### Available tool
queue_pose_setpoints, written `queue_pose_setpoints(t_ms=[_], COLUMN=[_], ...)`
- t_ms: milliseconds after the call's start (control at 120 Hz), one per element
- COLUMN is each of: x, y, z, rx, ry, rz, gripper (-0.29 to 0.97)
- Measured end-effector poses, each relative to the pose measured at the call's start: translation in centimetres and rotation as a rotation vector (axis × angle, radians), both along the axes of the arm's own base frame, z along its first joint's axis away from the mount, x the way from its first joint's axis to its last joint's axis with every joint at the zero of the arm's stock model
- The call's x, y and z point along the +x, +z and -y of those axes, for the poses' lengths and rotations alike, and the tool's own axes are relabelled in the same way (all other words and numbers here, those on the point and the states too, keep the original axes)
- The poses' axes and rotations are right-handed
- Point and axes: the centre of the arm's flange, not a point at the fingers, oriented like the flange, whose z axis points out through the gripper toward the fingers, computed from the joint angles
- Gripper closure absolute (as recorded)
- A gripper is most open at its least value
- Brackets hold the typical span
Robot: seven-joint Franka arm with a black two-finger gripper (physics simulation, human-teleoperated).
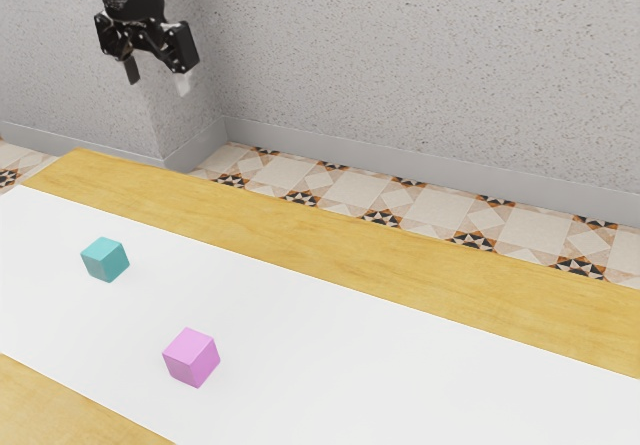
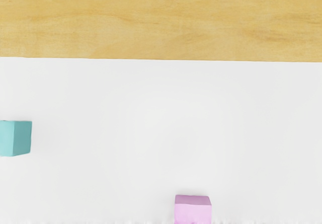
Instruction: Pick up the blue block with one arm, and put the blue block on the pink block with one arm
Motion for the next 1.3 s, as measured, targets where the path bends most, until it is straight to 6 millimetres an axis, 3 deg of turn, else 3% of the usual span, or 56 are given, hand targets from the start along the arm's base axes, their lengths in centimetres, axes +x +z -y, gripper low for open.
queue_pose_setpoints(t_ms=[133,158,208,233,283,342,483,575,650,817,908,983,1092,1217,1267,1300], x=[-0.3,-0.6,-2.2,-3.1,-4.1,-4.7,-4.4,-4.2,-4.4,-6.9,-8.0,-8.1,-7.2,-7.1,-7.6,-7.6], y=[0.1,2.2,8.8,10.8,12.6,13.2,12.2,11.5,11.3,11.0,10.9,10.8,10.0,3.5,0.7,-2.2], z=[-0.1,-0.1,-0.1,-0.1,-0.1,-0.2,-0.4,-2.1,-5.5,-15.7,-18.7,-18.8,-16.5,-13.5,-13.8,-14.3], rx=[0.01,0.01,0.006,0.005,0.002,0.001,-0.012,-0.016,-0.023,-0.054,-0.058,-0.061,-0.06,-0.061,-0.061,-0.063], ry=[0.015,0.018,0.024,0.026,0.031,0.035,0.046,0.086,0.156,0.364,0.431,0.435,0.388,0.324,0.33,0.34], rz=[-0.019,0.017,0.141,0.174,0.196,0.19,0.139,0.112,0.103,0.093,0.087,0.079,0.055,-0.035,-0.048,-0.073], gripper=[0.0,0.0,0.0,0.0,0.0,0.0,0.0,0.0,0.0,0.0,0.0,0.0,0.0,0.0,0.0,0.0])
